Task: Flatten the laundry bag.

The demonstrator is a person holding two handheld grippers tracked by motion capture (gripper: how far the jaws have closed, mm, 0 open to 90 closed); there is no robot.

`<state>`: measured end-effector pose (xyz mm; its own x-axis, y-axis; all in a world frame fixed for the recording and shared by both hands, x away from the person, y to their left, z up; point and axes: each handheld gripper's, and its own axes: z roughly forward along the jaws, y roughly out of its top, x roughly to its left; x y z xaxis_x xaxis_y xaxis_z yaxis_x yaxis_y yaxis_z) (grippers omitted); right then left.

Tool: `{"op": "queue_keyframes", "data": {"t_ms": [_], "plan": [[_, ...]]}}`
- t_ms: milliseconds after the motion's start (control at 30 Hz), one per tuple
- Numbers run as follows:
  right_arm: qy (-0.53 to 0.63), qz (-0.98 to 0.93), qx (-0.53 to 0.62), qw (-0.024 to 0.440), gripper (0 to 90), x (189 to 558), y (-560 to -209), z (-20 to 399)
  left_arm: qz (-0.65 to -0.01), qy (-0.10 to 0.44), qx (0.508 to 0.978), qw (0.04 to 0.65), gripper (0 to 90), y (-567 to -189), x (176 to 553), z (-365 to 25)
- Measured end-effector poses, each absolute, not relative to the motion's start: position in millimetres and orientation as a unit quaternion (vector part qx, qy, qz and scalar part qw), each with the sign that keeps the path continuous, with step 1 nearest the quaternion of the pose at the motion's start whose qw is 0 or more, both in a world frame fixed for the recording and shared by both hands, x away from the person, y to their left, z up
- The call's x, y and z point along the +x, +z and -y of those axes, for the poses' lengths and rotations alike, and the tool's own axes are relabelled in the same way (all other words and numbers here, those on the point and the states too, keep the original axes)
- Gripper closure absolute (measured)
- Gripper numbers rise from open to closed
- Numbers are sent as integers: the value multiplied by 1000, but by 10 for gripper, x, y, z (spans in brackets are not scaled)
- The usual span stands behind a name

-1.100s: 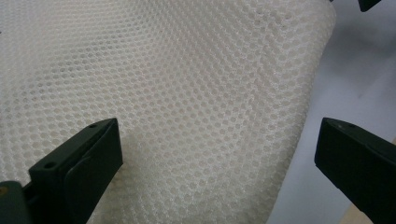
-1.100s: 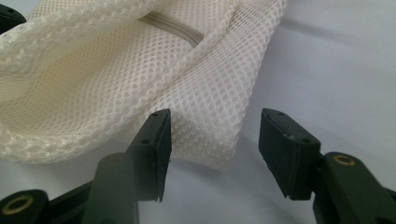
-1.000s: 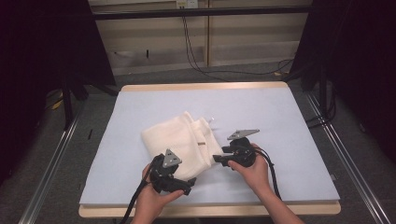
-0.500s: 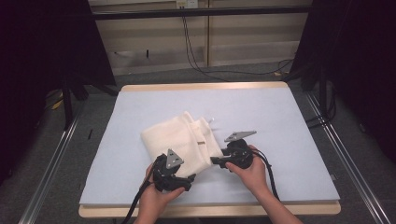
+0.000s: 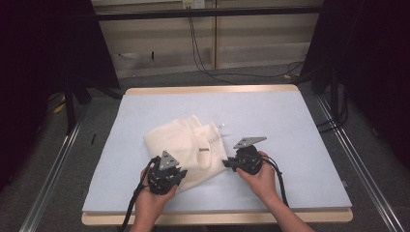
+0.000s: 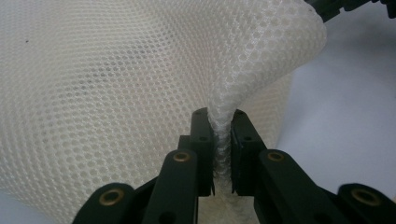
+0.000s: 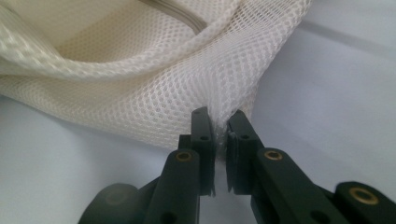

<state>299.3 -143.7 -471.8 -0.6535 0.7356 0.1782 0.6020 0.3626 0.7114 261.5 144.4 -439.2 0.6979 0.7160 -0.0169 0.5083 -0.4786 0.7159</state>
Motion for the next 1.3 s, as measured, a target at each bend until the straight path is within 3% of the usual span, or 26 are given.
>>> {"op": "queue_keyframes", "data": {"t_ms": [533,1300], "plan": [[389,-788,458,133,847,3065,-4690,1793,-392,156,823,381,832,-4362,2744,-1727],[385,-752,504,182,846,2907,-4659,2262,-404,142,801,420,833,-4422,2920,-1596]]}}
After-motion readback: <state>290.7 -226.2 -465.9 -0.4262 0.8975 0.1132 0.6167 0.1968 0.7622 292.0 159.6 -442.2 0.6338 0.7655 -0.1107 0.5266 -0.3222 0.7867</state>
